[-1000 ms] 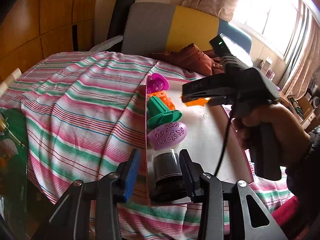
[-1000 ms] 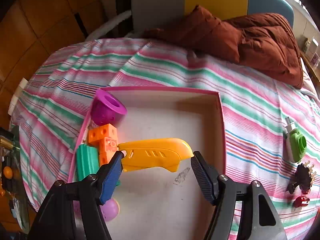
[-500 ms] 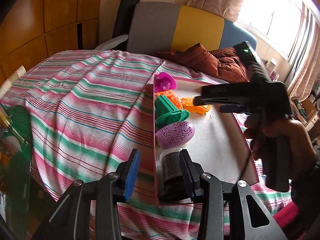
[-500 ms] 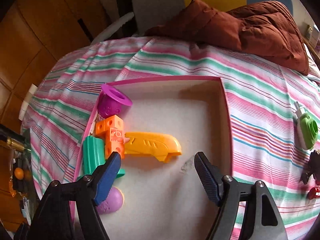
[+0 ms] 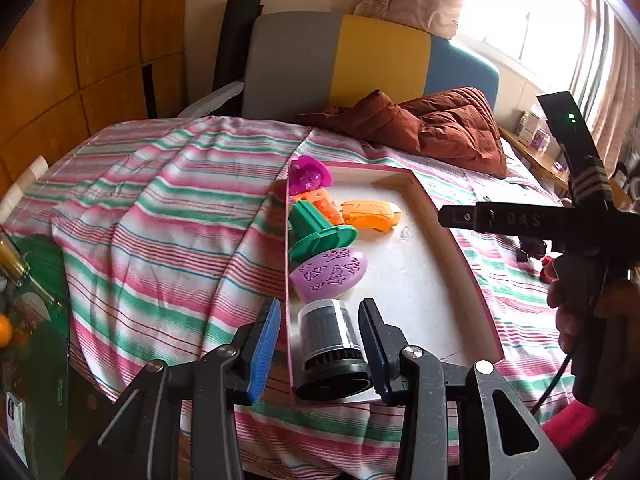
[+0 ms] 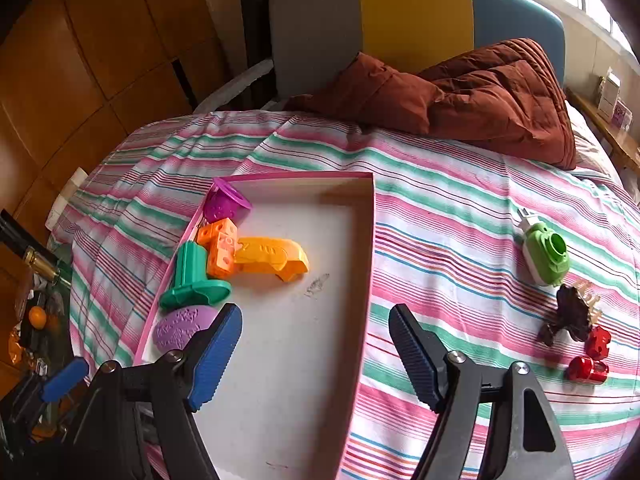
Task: Organize rigid objects
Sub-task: 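Move both grippers back toward the green plug and brown spiky piece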
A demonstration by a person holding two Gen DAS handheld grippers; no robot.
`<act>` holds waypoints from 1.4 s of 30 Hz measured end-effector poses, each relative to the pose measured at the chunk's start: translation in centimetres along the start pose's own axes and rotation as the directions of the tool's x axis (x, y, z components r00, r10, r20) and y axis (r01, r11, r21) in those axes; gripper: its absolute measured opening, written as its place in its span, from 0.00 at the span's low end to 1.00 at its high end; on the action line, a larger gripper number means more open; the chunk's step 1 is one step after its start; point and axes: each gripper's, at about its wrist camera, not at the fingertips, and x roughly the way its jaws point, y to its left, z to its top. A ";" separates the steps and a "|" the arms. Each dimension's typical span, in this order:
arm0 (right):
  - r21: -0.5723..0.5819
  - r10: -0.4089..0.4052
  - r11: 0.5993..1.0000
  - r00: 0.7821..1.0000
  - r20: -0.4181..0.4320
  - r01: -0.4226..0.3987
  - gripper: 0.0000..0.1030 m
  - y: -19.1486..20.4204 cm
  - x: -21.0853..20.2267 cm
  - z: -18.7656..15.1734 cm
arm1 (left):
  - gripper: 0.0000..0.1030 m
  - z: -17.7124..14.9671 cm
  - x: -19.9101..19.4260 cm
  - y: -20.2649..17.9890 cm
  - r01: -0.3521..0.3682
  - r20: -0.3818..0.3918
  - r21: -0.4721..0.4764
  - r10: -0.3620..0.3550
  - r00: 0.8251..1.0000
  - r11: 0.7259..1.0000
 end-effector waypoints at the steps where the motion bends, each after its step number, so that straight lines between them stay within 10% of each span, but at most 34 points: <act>1: -0.002 -0.005 1.000 1.000 0.006 0.005 0.75 -0.2 -0.3 -0.2 | 0.40 0.0 -0.1 -0.2 0.001 0.001 0.006 -0.001 1.000 1.000; 30: 0.200 -0.238 0.956 0.966 0.098 0.215 0.75 -15.5 -7.0 -2.5 | 0.46 0.1 0.2 -5.5 0.033 -0.020 0.143 -0.031 0.999 0.989; 42: 0.565 -0.338 0.793 0.936 0.095 0.229 0.75 -26.2 -8.4 -5.7 | 0.51 0.6 1.6 -7.8 0.053 -0.054 0.184 -0.043 0.998 0.982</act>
